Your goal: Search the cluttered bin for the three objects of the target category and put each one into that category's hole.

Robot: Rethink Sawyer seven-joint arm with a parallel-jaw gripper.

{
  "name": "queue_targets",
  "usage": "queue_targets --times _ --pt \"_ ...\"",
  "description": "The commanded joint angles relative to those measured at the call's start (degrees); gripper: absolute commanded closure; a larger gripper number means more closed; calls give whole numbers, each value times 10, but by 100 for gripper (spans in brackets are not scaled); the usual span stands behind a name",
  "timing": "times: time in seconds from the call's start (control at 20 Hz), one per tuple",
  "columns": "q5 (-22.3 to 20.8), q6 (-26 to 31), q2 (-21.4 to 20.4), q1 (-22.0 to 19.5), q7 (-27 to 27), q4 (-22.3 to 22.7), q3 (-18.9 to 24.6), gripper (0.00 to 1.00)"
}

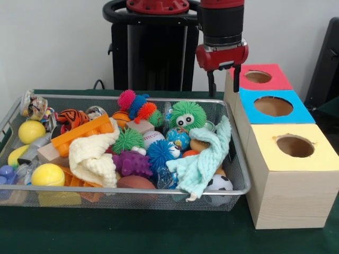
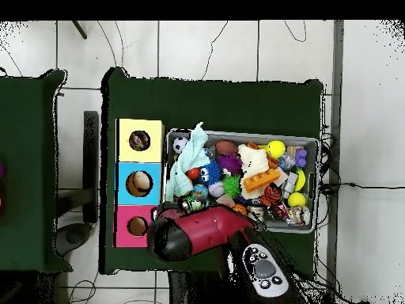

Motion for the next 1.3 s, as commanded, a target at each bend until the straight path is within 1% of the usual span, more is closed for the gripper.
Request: queue_targets --times 0.05,0.1,0.15,0.25,0.4,0.6,0.7,0.8,0.95,1.05,1.3 --pt "-18 -97 95 -43 86 -32 -43 0" --pt "-29 -87 92 -21 80 -46 -65 0" --pt "-33 -79 87 -8 76 -54 -81 0" --pt "-55 -57 77 26 62 -75 -114 0" --pt "-68 -56 60 54 61 -83 -146 0" --pt "-62 -48 41 60 58 -74 -150 0" --pt "-62 -60 33 63 62 -68 -156 0" --pt "-68 -72 16 57 57 -51 -154 0" --pt "-67 -67 -16 28 43 -18 -126 0" --pt "-65 -62 -28 17 40 -7 -113 0" --pt "-66 -53 -32 29 44 -15 -119 0"
